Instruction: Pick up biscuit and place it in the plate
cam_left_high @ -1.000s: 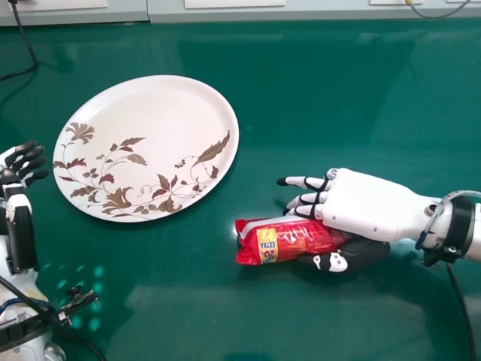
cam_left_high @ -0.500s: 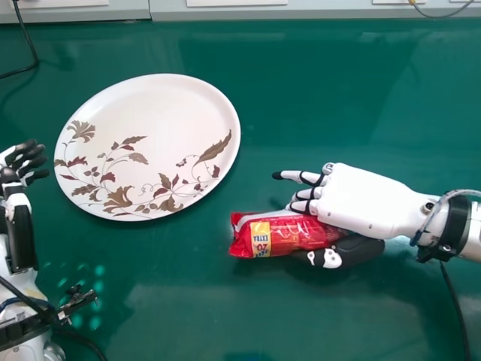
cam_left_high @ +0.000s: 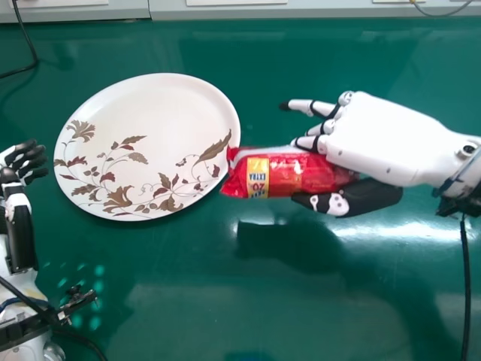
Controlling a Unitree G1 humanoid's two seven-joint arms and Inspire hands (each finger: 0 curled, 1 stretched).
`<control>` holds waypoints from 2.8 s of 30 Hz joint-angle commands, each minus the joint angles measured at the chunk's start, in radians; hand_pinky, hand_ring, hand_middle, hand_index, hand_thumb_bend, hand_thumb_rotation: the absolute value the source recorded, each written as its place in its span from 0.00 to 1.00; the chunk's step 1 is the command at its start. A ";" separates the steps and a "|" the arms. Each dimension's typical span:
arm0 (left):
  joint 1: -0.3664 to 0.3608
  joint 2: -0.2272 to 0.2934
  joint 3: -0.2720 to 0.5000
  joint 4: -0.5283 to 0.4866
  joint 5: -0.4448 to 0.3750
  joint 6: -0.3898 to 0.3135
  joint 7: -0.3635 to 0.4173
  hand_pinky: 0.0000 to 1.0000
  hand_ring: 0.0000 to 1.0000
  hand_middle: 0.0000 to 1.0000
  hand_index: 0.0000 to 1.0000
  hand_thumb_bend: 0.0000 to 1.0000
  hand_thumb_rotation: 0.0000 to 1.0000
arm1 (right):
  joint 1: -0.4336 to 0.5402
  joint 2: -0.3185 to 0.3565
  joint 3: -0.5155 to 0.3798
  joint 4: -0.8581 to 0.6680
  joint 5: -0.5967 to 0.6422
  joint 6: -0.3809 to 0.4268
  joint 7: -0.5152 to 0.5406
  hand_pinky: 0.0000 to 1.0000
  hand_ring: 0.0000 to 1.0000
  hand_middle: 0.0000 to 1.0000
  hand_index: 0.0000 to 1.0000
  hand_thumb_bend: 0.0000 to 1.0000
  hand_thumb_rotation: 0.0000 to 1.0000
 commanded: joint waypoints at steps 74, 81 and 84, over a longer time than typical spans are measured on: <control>0.040 -0.037 -0.015 -0.032 0.045 0.059 -0.007 0.66 0.72 0.74 0.75 0.18 0.07 | -0.949 0.891 0.871 1.311 -0.491 0.438 -0.506 0.26 0.42 0.50 0.50 0.51 0.10; 0.033 -0.031 -0.015 -0.024 0.037 0.054 -0.013 0.66 0.72 0.74 0.75 0.18 0.06 | -0.945 0.879 0.884 1.290 -0.485 0.486 -0.493 0.63 0.83 0.94 0.98 1.00 0.75; 0.029 -0.027 -0.014 -0.015 0.032 0.049 -0.015 0.66 0.72 0.74 0.75 0.18 0.07 | -0.950 0.878 0.891 1.288 -0.486 0.497 -0.486 0.66 0.86 0.97 1.00 1.00 0.79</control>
